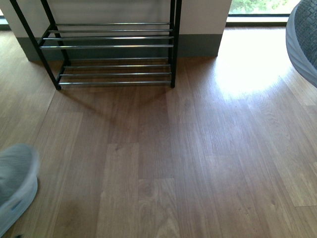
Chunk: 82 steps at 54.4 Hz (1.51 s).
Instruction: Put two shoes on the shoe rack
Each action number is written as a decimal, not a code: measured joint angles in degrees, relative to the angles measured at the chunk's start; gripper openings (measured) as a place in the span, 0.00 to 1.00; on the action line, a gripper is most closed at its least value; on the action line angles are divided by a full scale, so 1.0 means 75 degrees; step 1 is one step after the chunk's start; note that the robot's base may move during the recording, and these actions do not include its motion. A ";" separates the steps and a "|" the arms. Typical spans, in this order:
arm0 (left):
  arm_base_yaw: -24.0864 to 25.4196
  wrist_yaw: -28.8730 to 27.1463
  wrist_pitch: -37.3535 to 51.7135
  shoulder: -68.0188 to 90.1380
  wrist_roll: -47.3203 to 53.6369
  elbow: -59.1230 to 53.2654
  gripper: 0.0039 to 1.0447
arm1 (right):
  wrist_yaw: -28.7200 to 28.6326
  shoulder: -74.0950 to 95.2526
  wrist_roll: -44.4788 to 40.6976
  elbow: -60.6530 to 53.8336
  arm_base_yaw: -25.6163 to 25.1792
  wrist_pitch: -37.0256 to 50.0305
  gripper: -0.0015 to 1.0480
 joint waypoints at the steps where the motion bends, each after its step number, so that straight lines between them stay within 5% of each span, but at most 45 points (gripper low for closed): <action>1: 0.0017 -0.0017 -0.0029 -0.0373 0.0000 -0.0131 0.02 | 0.0000 0.0000 0.0003 0.0000 0.0000 0.0000 0.02; 7: 0.0067 -0.0023 -0.0143 -0.3920 -0.0219 -0.0522 0.02 | -0.0052 0.0000 0.0000 0.0000 0.0023 0.0000 0.02; 14: -0.0064 -0.0058 -0.0085 -0.5706 0.0131 -0.0376 0.02 | -0.0055 0.0000 0.0000 0.0000 0.0029 0.0000 0.02; 29: -0.0085 0.0589 0.0329 -0.5059 0.0516 -0.0565 0.02 | -0.0064 0.0000 0.0003 0.0000 0.0023 0.0000 0.02; 82: -0.0291 0.0119 0.0172 -0.5700 0.0490 -0.0600 0.02 | -0.0035 0.0000 0.0003 0.0000 0.0020 0.0000 0.02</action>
